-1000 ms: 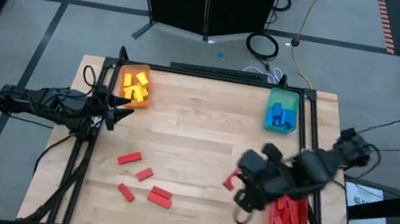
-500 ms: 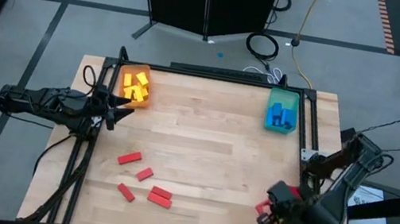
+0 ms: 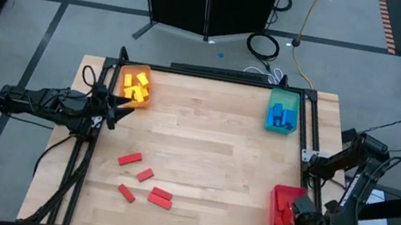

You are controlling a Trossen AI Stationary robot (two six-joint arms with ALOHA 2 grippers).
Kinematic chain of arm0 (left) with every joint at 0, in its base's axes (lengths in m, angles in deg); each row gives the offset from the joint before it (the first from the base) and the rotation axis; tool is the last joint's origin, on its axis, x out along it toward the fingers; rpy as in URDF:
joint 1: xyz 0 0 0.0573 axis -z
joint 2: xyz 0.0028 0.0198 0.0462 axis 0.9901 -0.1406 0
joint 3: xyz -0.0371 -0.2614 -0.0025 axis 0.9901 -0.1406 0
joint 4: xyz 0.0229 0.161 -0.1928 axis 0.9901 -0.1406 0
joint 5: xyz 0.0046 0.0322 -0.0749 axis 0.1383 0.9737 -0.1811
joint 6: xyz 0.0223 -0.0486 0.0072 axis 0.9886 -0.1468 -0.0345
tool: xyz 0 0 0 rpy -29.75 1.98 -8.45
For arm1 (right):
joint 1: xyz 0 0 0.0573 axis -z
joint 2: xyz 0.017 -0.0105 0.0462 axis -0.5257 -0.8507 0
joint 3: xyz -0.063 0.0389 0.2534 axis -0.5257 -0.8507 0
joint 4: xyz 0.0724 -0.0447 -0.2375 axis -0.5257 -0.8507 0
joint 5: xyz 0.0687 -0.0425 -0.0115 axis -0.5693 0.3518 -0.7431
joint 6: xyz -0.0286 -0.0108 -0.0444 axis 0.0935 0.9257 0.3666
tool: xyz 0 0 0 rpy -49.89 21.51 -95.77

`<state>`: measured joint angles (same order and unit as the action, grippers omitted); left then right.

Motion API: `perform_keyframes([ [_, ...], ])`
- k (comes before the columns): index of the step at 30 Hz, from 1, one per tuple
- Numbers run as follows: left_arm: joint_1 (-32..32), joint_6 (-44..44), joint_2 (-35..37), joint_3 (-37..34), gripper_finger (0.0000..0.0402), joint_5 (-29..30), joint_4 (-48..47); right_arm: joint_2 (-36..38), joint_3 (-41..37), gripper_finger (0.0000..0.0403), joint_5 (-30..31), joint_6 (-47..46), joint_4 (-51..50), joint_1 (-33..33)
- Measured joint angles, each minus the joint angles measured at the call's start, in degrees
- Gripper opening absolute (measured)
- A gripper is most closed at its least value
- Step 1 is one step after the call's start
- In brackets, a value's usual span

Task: Sort blocks
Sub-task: Put the red block into the red bin

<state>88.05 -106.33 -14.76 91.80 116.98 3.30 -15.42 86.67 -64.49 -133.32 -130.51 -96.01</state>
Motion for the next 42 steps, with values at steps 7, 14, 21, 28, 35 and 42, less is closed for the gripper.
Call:
perform_keyframes([
  [7,0.0,0.0,0.0,0.0,0.0258,0.6,0.0,0.0,-6.4,0.0001,0.3,0.5,3.6,0.6],
  [14,0.0,-0.1,0.0,0.0,0.0258,1.2,0.0,-0.1,-13.9,0.0004,0.1,0.1,8.6,1.3],
  [21,0.0,-0.1,0.0,0.0,0.0258,1.3,0.0,-0.1,-15.3,0.0030,0.2,0.4,8.6,2.5],
  [28,0.0,-0.1,0.0,0.0,0.0258,1.3,0.0,-0.1,-15.1,0.0102,0.2,2.8,9.0,2.5],
  [35,0.0,0.0,0.0,0.0,0.0258,1.5,0.0,-0.1,-14.9,0.0171,0.1,2.6,10.9,2.9],
  [42,0.0,-0.1,0.0,0.0,0.0258,1.5,0.0,-0.1,-6.3,0.0198,5.6,10.0,6.5,7.8],
])
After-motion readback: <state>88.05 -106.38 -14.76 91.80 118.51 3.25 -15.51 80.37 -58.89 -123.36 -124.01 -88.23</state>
